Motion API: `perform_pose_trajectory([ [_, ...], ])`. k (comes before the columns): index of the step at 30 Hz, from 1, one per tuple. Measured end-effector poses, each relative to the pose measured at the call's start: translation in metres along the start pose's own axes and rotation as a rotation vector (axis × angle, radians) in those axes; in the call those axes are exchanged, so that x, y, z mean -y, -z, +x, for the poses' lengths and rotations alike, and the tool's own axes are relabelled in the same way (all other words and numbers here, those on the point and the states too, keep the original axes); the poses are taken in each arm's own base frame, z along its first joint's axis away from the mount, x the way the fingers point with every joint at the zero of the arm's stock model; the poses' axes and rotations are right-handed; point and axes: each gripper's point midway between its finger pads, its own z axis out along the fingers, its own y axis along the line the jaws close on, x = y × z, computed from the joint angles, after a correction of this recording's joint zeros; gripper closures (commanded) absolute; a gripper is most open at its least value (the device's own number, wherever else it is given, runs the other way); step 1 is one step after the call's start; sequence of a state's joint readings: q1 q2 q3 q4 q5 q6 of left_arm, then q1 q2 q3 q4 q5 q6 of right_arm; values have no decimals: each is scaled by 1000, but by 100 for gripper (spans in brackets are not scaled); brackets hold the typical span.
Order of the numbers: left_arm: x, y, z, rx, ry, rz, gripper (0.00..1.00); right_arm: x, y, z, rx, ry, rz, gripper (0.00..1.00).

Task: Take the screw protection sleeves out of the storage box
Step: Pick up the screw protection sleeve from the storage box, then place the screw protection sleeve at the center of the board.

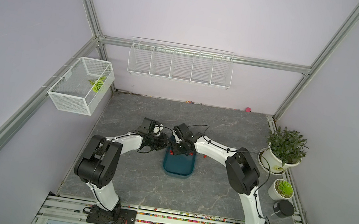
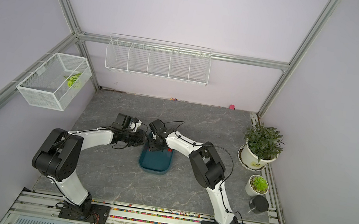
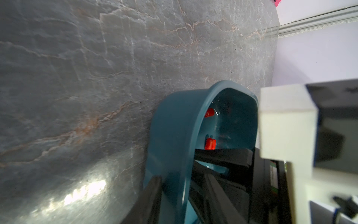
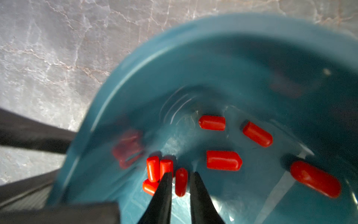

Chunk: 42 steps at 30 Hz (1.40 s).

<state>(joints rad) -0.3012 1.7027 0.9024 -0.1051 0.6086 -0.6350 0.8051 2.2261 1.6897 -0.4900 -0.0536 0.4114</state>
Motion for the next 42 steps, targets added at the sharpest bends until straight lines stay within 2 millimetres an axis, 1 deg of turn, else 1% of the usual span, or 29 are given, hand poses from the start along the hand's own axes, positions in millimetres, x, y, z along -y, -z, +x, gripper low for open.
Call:
perform_pose_trajectory([
  [13,0,0,0,-1,0,2,58,1,-3,0,-7,-3,4,90],
  [20,0,0,0,-2,0,2,58,1,-2,0,-2,-3,2,91],
  [26,0,-2,2,-13,3,8,58,3,6,6,1,-2,2,91],
  [30,-1,-3,3,-19,7,8,58,3,22,6,20,-1,-1,91],
  [37,-2,-4,4,-23,9,8,58,-3,69,-10,115,1,-28,91],
  [42,-2,-4,4,-23,9,8,58,2,99,-15,167,-9,-35,90],
])
